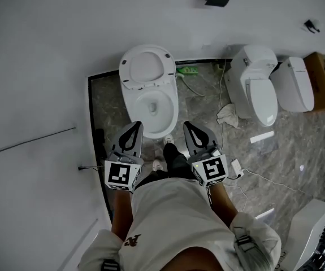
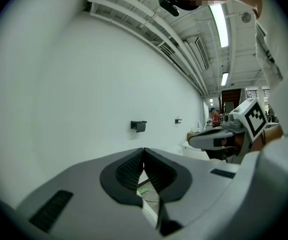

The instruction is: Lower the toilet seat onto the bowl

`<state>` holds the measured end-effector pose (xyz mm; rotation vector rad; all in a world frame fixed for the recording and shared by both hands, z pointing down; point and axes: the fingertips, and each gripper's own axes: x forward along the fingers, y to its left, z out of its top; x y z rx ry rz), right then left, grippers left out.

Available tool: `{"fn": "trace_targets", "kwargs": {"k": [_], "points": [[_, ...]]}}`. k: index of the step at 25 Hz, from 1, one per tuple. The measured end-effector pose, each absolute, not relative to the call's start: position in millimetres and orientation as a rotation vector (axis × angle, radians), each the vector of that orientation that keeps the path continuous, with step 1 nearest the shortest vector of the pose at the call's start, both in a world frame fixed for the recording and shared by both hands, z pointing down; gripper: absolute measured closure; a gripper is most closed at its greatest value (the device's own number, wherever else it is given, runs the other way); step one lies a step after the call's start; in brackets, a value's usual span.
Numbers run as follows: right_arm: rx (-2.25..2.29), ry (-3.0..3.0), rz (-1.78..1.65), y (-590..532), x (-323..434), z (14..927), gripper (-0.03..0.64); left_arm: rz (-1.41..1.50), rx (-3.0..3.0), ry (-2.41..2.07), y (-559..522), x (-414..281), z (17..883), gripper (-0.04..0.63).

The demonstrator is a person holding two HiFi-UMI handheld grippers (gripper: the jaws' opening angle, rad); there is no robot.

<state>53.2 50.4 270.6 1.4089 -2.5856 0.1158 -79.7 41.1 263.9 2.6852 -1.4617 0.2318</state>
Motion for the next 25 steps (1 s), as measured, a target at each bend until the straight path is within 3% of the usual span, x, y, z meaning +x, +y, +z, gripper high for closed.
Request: {"fn": "trace_targets", "kwargs": {"k": [25], "points": [[1.117,-2.629,0.223,-146,47,335,0.594,0.344,2.510,-1.591,-141,-67,323,0.571]]}}
